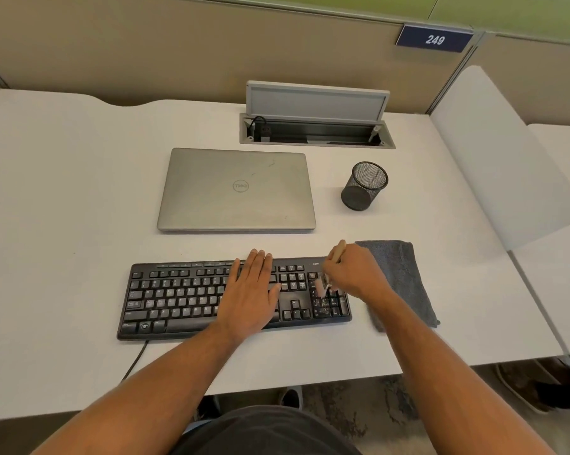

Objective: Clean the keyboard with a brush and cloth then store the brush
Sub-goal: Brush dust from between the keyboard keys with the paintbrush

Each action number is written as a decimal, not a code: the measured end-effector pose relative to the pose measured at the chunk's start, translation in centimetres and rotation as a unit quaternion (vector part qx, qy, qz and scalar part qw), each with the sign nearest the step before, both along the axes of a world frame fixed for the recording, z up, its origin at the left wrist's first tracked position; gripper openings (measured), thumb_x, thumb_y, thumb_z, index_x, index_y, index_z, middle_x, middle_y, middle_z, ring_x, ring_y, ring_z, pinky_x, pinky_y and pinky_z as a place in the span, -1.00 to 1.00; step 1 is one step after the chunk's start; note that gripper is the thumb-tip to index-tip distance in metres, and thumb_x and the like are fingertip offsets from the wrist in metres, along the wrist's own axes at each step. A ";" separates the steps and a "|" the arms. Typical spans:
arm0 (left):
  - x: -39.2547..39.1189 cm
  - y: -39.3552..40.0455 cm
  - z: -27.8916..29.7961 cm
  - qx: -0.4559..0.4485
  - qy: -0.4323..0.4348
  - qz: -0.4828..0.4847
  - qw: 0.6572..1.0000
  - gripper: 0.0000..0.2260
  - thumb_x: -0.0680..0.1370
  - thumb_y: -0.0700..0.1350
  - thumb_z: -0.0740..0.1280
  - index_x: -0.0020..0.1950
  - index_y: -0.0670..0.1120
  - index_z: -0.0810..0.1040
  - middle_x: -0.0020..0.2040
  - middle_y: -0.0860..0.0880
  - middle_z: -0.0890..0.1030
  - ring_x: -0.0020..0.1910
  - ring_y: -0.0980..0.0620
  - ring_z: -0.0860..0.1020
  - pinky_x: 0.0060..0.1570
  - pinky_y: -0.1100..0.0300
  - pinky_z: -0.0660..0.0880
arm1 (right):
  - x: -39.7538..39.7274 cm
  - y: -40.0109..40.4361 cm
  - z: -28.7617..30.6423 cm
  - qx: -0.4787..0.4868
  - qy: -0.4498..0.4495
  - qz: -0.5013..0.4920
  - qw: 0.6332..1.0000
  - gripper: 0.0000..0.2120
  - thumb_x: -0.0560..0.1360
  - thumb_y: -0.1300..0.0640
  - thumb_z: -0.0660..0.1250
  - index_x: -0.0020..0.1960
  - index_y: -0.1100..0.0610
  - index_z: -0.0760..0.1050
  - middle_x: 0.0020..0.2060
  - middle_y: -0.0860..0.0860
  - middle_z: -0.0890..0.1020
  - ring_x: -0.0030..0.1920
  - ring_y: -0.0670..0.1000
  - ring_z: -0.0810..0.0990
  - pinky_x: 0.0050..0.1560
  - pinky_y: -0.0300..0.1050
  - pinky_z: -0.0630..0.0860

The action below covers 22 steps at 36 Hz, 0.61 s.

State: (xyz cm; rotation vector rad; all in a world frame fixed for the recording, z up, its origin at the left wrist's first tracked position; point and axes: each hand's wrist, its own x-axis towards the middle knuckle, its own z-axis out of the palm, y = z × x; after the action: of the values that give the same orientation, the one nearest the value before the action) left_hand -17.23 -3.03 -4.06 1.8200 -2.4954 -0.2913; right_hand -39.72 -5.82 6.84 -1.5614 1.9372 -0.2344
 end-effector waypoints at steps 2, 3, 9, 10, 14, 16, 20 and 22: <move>0.0 0.0 -0.1 -0.001 -0.001 0.000 1.000 -0.35 0.65 0.20 -0.16 0.68 -0.11 0.01 0.67 -0.10 0.08 0.66 -0.04 -0.03 0.61 -0.12 -0.11 | 0.0 -0.1 0.0 -0.032 -0.012 -0.027 0.999 -0.72 0.57 0.12 0.23 -0.21 0.17 0.63 -0.35 0.04 0.70 -0.25 0.07 0.71 -0.21 -0.05 0.65; 0.0 0.0 -0.1 0.000 0.000 0.001 1.000 -0.35 0.66 0.20 -0.16 0.68 -0.11 0.01 0.67 -0.10 0.08 0.66 -0.04 -0.03 0.61 -0.11 -0.11 | 0.1 -0.1 0.0 -0.049 -0.026 -0.040 0.998 -0.75 0.58 0.11 0.24 -0.18 0.11 0.64 -0.33 0.01 0.71 -0.23 0.02 0.71 -0.22 -0.09 0.62; 0.0 -0.1 -0.1 0.002 0.000 0.002 1.000 -0.34 0.65 0.20 -0.18 0.68 -0.11 0.01 0.67 -0.10 0.09 0.66 -0.05 -0.03 0.61 -0.12 -0.09 | 0.7 0.5 -0.2 -0.027 -0.016 -0.016 0.999 -0.77 0.57 0.16 0.27 -0.19 0.12 0.64 -0.40 -0.07 0.66 -0.28 -0.02 0.68 -0.35 -0.24 0.48; 0.0 -0.1 -0.1 0.001 -0.001 0.002 1.000 -0.34 0.64 0.20 -0.18 0.68 -0.11 0.02 0.67 -0.10 0.09 0.66 -0.05 -0.02 0.61 -0.13 -0.08 | 0.7 0.4 -0.2 -0.012 -0.008 -0.007 1.000 -0.76 0.55 0.17 0.27 -0.25 0.17 0.61 -0.41 -0.02 0.67 -0.29 0.01 0.70 -0.33 -0.17 0.54; 0.0 0.0 -0.2 0.004 -0.005 0.002 1.000 -0.33 0.64 0.21 -0.21 0.68 -0.10 -0.01 0.67 -0.09 0.08 0.66 -0.05 -0.04 0.61 -0.13 -0.08 | 0.3 -0.1 0.1 0.015 0.000 0.017 1.000 -0.72 0.51 0.15 0.25 -0.35 0.21 0.49 -0.35 0.19 0.69 -0.29 0.10 0.73 -0.20 0.04 0.64; 0.0 -0.1 -0.1 0.005 -0.004 0.002 1.000 -0.33 0.64 0.21 -0.21 0.68 -0.10 -0.02 0.68 -0.09 0.07 0.66 -0.04 -0.05 0.61 -0.13 -0.08 | 0.3 0.0 0.1 -0.021 -0.012 -0.002 1.000 -0.70 0.56 0.14 0.23 -0.28 0.16 0.61 -0.39 0.08 0.69 -0.30 0.06 0.71 -0.24 -0.05 0.62; 0.0 0.0 -0.1 0.007 -0.004 0.001 1.000 -0.34 0.64 0.21 -0.19 0.68 -0.10 -0.03 0.68 -0.08 0.05 0.66 -0.03 -0.06 0.61 -0.13 -0.08 | 0.6 0.4 -0.2 -0.044 -0.002 -0.006 0.999 -0.75 0.60 0.10 0.23 -0.13 0.12 0.64 -0.33 0.01 0.70 -0.24 0.03 0.69 -0.25 -0.06 0.61; 0.0 0.0 -0.1 0.005 -0.003 0.001 1.000 -0.34 0.64 0.21 -0.19 0.68 -0.10 -0.02 0.68 -0.08 0.06 0.66 -0.04 -0.05 0.61 -0.13 -0.08 | 0.5 0.5 -0.4 -0.012 -0.001 -0.002 1.000 -0.76 0.57 0.12 0.25 -0.15 0.17 0.64 -0.35 0.05 0.71 -0.25 0.05 0.72 -0.18 -0.01 0.68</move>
State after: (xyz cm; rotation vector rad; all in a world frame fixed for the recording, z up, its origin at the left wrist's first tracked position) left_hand -17.23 -3.06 -4.15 1.8300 -2.4994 -0.2981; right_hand -39.27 -5.30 6.49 -1.5724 1.9425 -0.2605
